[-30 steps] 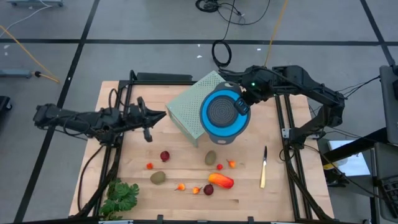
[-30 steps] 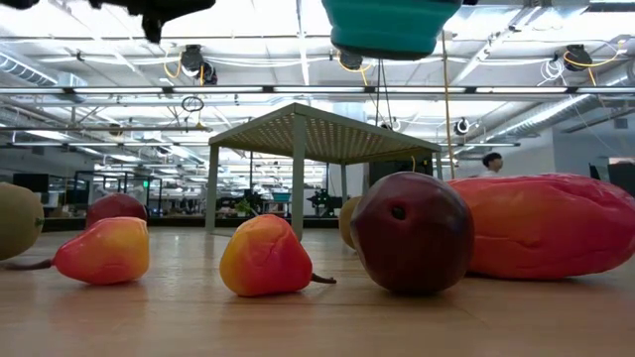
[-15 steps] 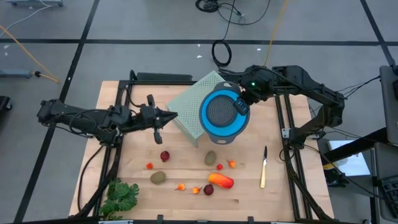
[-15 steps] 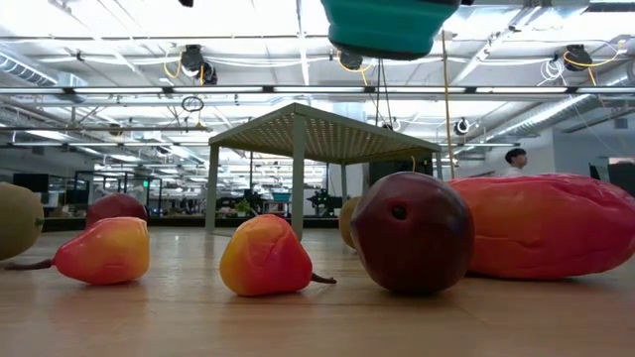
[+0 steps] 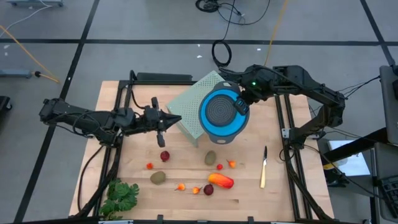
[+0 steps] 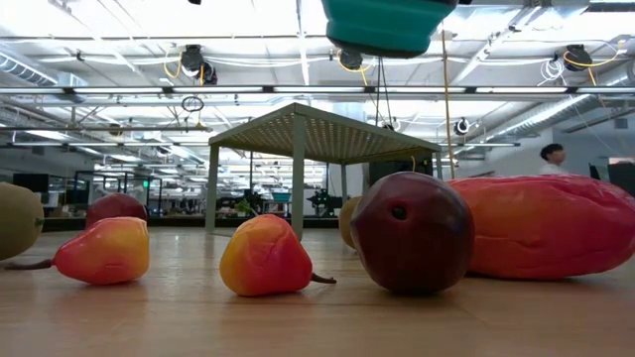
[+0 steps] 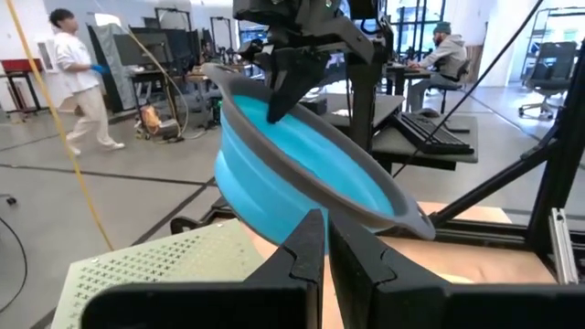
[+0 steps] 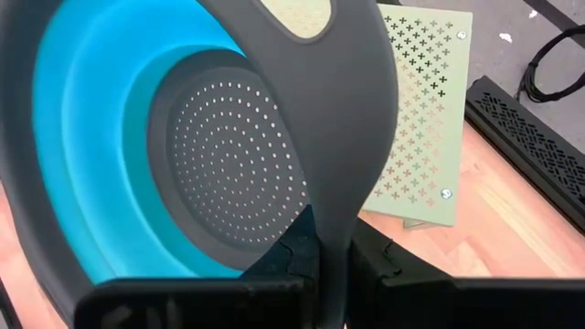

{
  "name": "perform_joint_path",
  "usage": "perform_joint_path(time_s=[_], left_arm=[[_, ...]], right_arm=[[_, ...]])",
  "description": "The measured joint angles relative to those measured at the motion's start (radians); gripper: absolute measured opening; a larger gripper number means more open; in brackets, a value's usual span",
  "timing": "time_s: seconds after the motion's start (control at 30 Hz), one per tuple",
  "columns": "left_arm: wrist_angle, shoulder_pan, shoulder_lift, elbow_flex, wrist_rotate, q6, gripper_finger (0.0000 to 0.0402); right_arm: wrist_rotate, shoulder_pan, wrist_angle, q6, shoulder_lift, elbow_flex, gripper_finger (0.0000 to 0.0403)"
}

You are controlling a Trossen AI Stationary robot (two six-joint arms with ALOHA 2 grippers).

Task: Pick & Place Fruit
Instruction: Put the blue strainer bowl on the shelf

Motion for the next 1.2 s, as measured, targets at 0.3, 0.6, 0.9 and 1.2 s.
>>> perform_joint_path(time_s=[0.3, 0.6, 0.9, 1.2], left_arm=[[0.001, 0.000, 0.000, 0.000, 0.060, 0.074, 0.0021], [0.002, 0.000, 0.000, 0.000, 0.070, 0.020, 0.0021], [0.002, 0.000, 0.000, 0.000, 0.070, -0.004, 0.0021], [0.002, 0.001, 0.000, 0.000, 0.060, -0.005, 0.0021]], right_arm=[[0.000, 0.000, 0.000, 0.000, 0.000, 0.000, 0.0009], [0.000, 0.000, 0.015, 0.000, 0.000, 0.000, 0.0009], [0.000, 0.000, 0.027, 0.000, 0.000, 0.000, 0.0009], [0.000, 0.000, 0.032, 0.003, 0.000, 0.000, 0.0009]])
